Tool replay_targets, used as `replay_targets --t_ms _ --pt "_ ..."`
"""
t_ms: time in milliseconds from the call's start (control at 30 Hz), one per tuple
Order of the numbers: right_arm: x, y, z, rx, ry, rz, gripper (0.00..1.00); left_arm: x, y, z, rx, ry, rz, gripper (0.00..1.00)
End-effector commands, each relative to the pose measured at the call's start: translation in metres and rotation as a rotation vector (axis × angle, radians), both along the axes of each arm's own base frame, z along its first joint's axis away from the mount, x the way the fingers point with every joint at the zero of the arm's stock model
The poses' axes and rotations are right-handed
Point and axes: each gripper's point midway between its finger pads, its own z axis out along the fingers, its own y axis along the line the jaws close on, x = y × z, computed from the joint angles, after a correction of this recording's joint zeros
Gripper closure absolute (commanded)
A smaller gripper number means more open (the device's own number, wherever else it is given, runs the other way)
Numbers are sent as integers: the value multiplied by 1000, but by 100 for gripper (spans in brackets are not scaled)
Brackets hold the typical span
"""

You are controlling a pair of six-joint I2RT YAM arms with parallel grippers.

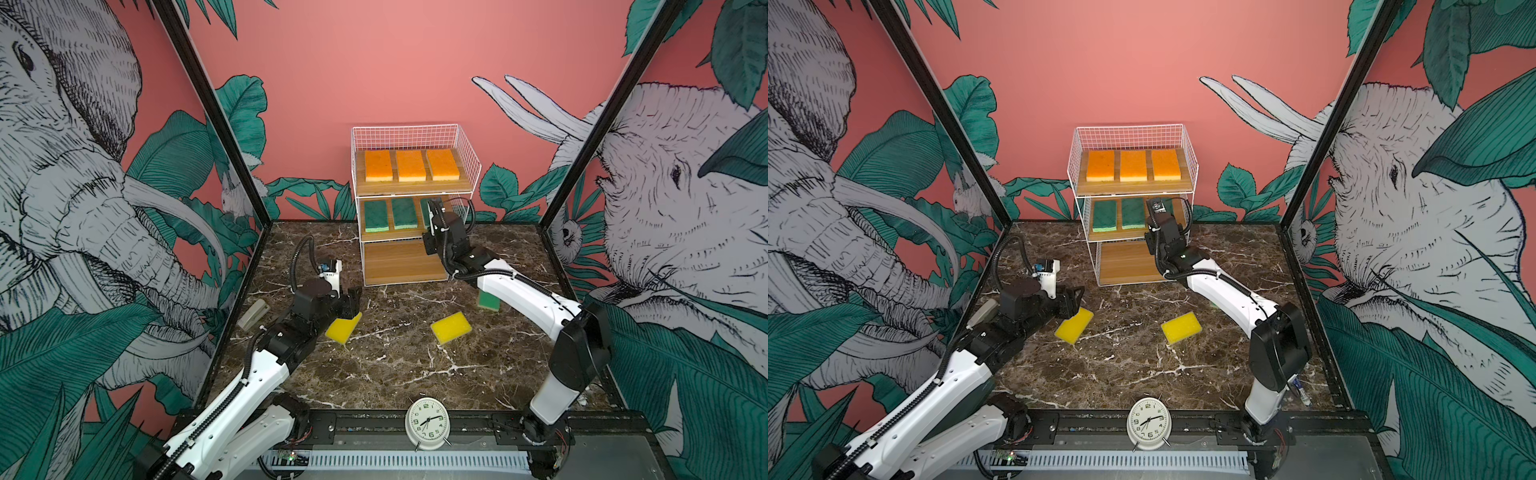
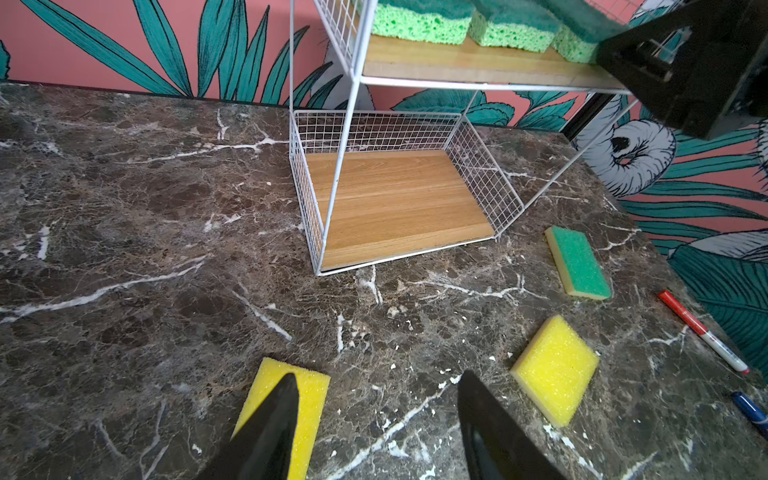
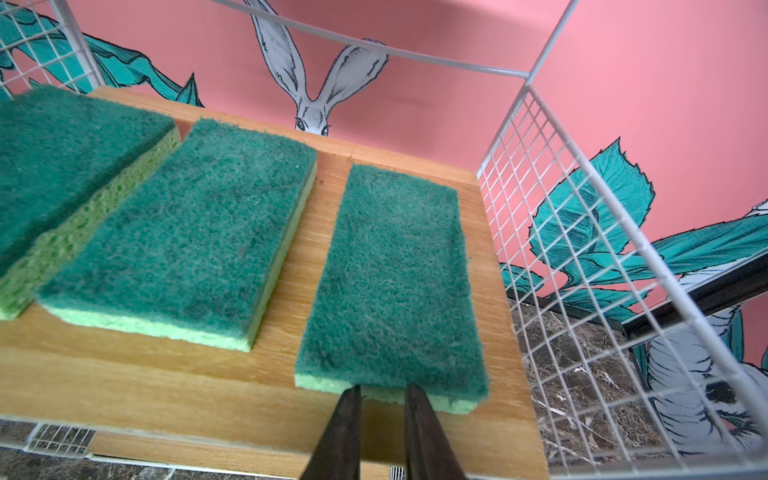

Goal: Place and organize the cleaning sponges onto the shelf

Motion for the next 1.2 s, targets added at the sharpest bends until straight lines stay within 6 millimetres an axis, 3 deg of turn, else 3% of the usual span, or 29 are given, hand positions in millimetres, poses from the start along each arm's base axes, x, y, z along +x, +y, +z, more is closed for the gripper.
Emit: replay_targets --t_ms 0,1167 --pt "0 1 15 41 -46 11 78 2 -1 3 -24 -12 4 38" --pt "17 7 9 -57 -78 17 77 3 2 1 -22 -10 20 40"
